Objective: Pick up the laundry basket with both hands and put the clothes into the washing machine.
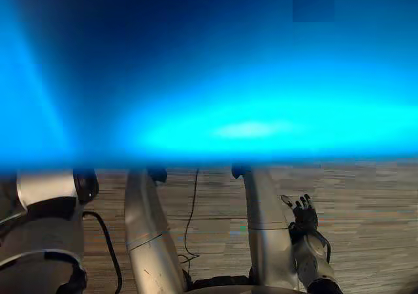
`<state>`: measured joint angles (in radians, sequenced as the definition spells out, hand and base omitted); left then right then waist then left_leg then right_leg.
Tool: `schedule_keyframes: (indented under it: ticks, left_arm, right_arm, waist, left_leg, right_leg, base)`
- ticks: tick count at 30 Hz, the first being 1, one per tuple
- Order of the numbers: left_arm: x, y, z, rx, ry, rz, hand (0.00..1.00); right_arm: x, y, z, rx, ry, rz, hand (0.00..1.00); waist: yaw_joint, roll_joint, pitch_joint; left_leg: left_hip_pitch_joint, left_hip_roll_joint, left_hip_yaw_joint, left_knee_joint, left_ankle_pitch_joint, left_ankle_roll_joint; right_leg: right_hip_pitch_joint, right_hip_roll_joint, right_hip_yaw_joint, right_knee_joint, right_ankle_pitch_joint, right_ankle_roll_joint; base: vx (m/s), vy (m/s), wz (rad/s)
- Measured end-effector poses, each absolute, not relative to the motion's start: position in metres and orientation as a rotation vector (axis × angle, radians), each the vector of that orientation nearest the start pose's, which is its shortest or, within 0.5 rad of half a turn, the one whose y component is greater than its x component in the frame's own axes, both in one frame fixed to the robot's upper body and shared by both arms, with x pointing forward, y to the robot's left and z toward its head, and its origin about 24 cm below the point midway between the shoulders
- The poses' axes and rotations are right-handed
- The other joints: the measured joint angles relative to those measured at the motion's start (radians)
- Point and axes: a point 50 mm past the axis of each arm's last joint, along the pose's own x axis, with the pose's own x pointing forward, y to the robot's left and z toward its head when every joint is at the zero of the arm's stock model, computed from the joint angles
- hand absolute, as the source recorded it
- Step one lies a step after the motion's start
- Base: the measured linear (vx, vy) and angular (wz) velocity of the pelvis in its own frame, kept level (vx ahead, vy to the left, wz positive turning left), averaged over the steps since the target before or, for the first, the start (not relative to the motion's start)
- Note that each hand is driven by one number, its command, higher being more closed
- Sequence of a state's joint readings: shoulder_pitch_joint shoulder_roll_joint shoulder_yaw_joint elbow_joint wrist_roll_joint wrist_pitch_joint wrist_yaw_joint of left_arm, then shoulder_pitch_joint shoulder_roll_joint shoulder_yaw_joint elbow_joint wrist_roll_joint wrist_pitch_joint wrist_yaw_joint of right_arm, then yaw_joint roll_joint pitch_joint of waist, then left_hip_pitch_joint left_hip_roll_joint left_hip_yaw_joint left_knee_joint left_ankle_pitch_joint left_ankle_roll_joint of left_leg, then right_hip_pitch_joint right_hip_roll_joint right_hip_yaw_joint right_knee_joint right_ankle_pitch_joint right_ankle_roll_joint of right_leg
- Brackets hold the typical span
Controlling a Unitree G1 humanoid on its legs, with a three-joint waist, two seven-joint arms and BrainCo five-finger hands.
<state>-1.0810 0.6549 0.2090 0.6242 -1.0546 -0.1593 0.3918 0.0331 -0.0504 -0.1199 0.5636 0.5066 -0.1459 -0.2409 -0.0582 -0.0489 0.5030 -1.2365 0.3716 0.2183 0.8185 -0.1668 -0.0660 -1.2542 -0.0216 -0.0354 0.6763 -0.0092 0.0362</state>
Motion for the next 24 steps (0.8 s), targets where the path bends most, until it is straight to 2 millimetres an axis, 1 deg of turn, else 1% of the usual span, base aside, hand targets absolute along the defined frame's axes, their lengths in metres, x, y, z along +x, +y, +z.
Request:
schedule_keyframes:
  ticks: [2, 4, 5, 7, 8, 9, 11, 13, 14, 15, 16, 17, 18, 19, 20, 21, 22, 23, 24]
  left_arm:
    - [0.348, 0.307, 0.300, -0.770, -0.664, 0.419, 0.00]
    - [0.342, 0.305, 0.287, -0.720, -0.663, 0.403, 0.00]
    - [0.337, 0.304, 0.274, -0.680, -0.652, 0.404, 0.00]
    - [0.327, 0.302, 0.249, -0.655, -0.638, 0.407, 0.00]
    - [0.319, 0.301, 0.231, -0.628, -0.623, 0.423, 0.00]
    - [0.315, 0.300, 0.222, -0.619, -0.616, 0.431, 0.00]
    - [0.298, 0.298, 0.188, -0.633, -0.574, 0.473, 0.00]
    - [0.288, 0.298, 0.164, -0.626, -0.524, 0.504, 0.00]
    - [0.281, 0.299, 0.146, -0.609, -0.477, 0.527, 0.00]
    - [0.276, 0.297, 0.132, -0.596, -0.437, 0.541, 0.00]
    - [0.272, 0.296, 0.122, -0.598, -0.411, 0.545, 0.00]
    - [0.266, 0.290, 0.104, -0.610, -0.359, 0.544, 0.00]
    - [0.261, 0.286, 0.092, -0.620, -0.326, 0.543, 0.00]
    - [0.255, 0.281, 0.078, -0.629, -0.285, 0.542, 0.00]
    - [0.249, 0.275, 0.064, -0.639, -0.240, 0.542, 0.00]
    - [0.245, 0.272, 0.056, -0.630, -0.213, 0.540, 0.00]
    - [0.239, 0.264, 0.041, -0.603, -0.154, 0.527, 0.00]
    - [0.236, 0.261, 0.033, -0.594, -0.121, 0.524, 0.00]
    - [0.228, 0.253, 0.012, -0.557, -0.033, 0.520, 0.00]
  right_arm:
    - [0.199, -0.209, -0.079, 0.394, 0.461, -0.549, 0.00]
    - [0.199, -0.209, -0.079, 0.393, 0.460, -0.548, 0.00]
    - [0.198, -0.210, -0.079, 0.391, 0.464, -0.546, 0.00]
    - [0.198, -0.210, -0.080, 0.390, 0.471, -0.545, 0.00]
    - [0.198, -0.210, -0.081, 0.389, 0.474, -0.545, 0.00]
    - [0.197, -0.211, -0.081, 0.388, 0.477, -0.545, 0.00]
    - [0.195, -0.213, -0.084, 0.382, 0.489, -0.552, 0.00]
    - [0.194, -0.214, -0.087, 0.376, 0.508, -0.557, 0.00]
    - [0.193, -0.215, -0.088, 0.370, 0.515, -0.555, 0.00]
    - [0.191, -0.215, -0.090, 0.363, 0.520, -0.551, 0.00]
    - [0.190, -0.216, -0.091, 0.358, 0.527, -0.552, 0.00]
    - [0.188, -0.219, -0.093, 0.343, 0.537, -0.557, 0.00]
    - [0.186, -0.220, -0.094, 0.336, 0.547, -0.560, 0.00]
    - [0.184, -0.222, -0.097, 0.327, 0.566, -0.563, 0.00]
    - [0.182, -0.222, -0.099, 0.319, 0.576, -0.563, 0.00]
    - [0.181, -0.222, -0.100, 0.318, 0.582, -0.563, 0.00]
    - [0.179, -0.221, -0.103, 0.317, 0.603, -0.558, 0.00]
    - [0.178, -0.220, -0.105, 0.311, 0.614, -0.550, 0.00]
    - [0.174, -0.219, -0.109, 0.302, 0.644, -0.540, 0.00]
  waist:
    - [0.012, 0.000, 0.000]
    - [0.017, 0.000, 0.000]
    - [0.018, 0.000, 0.000]
    - [0.020, 0.000, 0.000]
    - [0.024, 0.000, 0.000]
    - [0.026, 0.000, 0.000]
    - [0.041, 0.001, -0.002]
    - [0.049, 0.001, -0.002]
    - [0.052, 0.004, -0.004]
    - [0.052, 0.010, -0.013]
    - [0.052, 0.017, -0.019]
    - [0.053, 0.034, -0.032]
    - [0.057, 0.044, -0.042]
    - [0.067, 0.051, -0.060]
    - [0.074, 0.065, -0.077]
    - [0.074, 0.071, -0.086]
    - [0.078, 0.077, -0.094]
    - [0.079, 0.079, -0.101]
    - [0.078, 0.082, -0.129]
  left_leg:
    - [0.023, -0.001, 0.003, -0.010, 0.001, -0.001]
    - [0.041, -0.003, 0.003, -0.019, 0.003, -0.003]
    - [0.058, -0.003, 0.003, -0.024, 0.004, -0.003]
    - [0.093, -0.006, 0.005, -0.038, 0.009, -0.003]
    - [0.122, -0.007, 0.006, -0.047, 0.009, -0.003]
    - [0.137, -0.008, 0.007, -0.051, 0.009, -0.004]
    - [0.202, -0.017, 0.010, -0.082, 0.012, -0.008]
    - [0.267, -0.032, 0.015, -0.115, 0.014, -0.018]
    - [0.319, -0.039, 0.016, -0.138, 0.014, -0.022]
    - [0.357, -0.042, 0.017, -0.154, 0.015, -0.023]
    - [0.377, -0.042, 0.016, -0.162, 0.015, -0.023]
    - [0.425, -0.046, 0.018, -0.179, 0.014, -0.025]
    - [0.460, -0.051, 0.022, -0.193, 0.017, -0.021]
    - [0.507, -0.059, 0.032, -0.214, 0.017, -0.021]
    - [0.553, -0.063, 0.036, -0.231, 0.017, -0.022]
    - [0.577, -0.065, 0.037, -0.238, 0.016, -0.024]
    - [0.639, -0.070, 0.046, -0.262, 0.014, -0.025]
    - [0.669, -0.073, 0.049, -0.274, 0.014, -0.026]
    - [0.719, -0.077, 0.057, -0.296, 0.013, -0.027]
  right_leg:
    - [0.019, 0.000, 0.002, -0.006, -0.001, 0.000]
    - [0.035, 0.001, 0.001, -0.011, -0.002, -0.001]
    - [0.050, 0.001, 0.000, -0.014, -0.004, -0.004]
    - [0.083, 0.000, -0.001, -0.018, -0.008, -0.010]
    - [0.106, 0.000, -0.001, -0.017, -0.019, -0.008]
    - [0.119, 0.000, -0.002, -0.017, -0.023, -0.010]
    - [0.168, -0.002, -0.002, -0.018, -0.041, -0.020]
    - [0.219, -0.009, -0.005, -0.020, -0.060, -0.019]
    - [0.264, -0.009, -0.006, -0.028, -0.067, -0.022]
    - [0.301, -0.009, -0.009, -0.039, -0.071, -0.022]
    - [0.323, -0.009, -0.011, -0.046, -0.074, -0.021]
    - [0.371, -0.011, -0.013, -0.059, -0.082, -0.018]
    - [0.403, -0.013, -0.013, -0.069, -0.083, -0.018]
    - [0.441, -0.015, -0.005, -0.079, -0.085, -0.019]
    - [0.485, -0.015, -0.003, -0.094, -0.086, -0.017]
    - [0.509, -0.015, -0.003, -0.101, -0.088, -0.015]
    - [0.565, -0.016, 0.001, -0.118, -0.092, -0.012]
    - [0.593, -0.016, 0.002, -0.126, -0.094, -0.011]
    - [0.638, -0.018, 0.004, -0.143, -0.099, -0.007]
  base:
    - [0.00, 0.000, 0.00]
    - [0.02, -0.011, 0.01]
    - [0.04, -0.021, 0.03]
    - [0.06, -0.024, 0.05]
    - [0.08, -0.031, 0.06]
    - [0.09, -0.039, 0.05]
    - [0.11, -0.056, 0.10]
    - [0.10, -0.058, 0.14]
    - [0.11, -0.056, 0.08]
    - [0.12, -0.050, 0.04]
    - [0.14, -0.036, 0.06]
    - [0.12, -0.014, 0.06]
    - [0.16, 0.001, 0.02]
    - [0.16, 0.014, -0.03]
    - [0.16, 0.019, -0.03]
    - [0.14, 0.023, -0.04]
    - [0.11, 0.019, -0.04]
    - [0.14, 0.021, -0.05]
    - [0.14, 0.024, -0.05]
